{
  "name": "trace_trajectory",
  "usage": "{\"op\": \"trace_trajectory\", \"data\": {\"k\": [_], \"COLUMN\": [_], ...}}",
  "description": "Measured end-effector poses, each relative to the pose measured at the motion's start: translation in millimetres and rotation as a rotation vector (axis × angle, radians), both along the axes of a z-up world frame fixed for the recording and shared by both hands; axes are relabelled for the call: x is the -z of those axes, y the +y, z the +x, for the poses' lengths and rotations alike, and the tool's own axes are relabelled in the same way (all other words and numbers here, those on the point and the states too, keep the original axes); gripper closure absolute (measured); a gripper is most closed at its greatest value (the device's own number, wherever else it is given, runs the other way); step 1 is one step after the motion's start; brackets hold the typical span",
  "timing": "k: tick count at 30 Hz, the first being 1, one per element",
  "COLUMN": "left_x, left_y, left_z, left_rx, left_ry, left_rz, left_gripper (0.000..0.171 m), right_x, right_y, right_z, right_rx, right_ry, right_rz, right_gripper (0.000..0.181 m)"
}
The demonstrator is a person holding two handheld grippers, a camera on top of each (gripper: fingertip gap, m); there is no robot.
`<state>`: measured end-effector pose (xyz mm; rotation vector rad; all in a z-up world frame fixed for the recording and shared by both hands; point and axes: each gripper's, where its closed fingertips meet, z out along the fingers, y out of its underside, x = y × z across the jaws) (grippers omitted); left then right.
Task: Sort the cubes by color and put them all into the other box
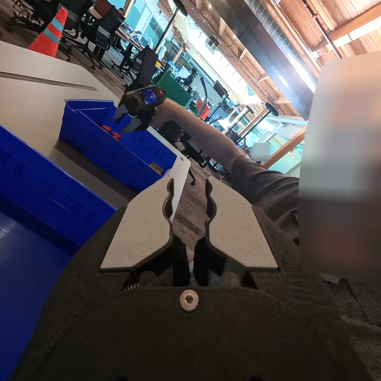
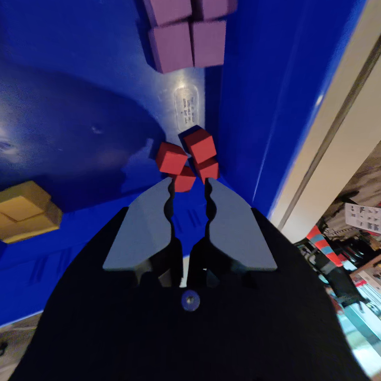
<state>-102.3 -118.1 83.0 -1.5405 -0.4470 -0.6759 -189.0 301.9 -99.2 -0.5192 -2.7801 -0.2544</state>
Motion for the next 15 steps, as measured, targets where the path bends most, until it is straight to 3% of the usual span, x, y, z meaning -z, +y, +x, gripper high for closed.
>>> {"op": "trace_trajectory", "data": {"k": [3,10,15], "left_x": [-3,-2,-3], "left_y": [-1,0,-4], "left_z": [1,5,2], "left_rx": [-0.010,0.009,-0.009], "left_ry": [0.016,0.010,0.012], "left_rz": [0.004,-0.001,0.003], "left_gripper": [0.142,0.142,0.142], "right_x": [1,49,48], "right_y": [-14,-2,-3], "right_z": [15,40,36], "right_rx": [0.015,0.017,0.047], "right_ry": [-0.035,-0.188,-0.182], "right_rz": [-0.038,0.054,0.022], "right_gripper": [0.163,0.167,0.166]}}
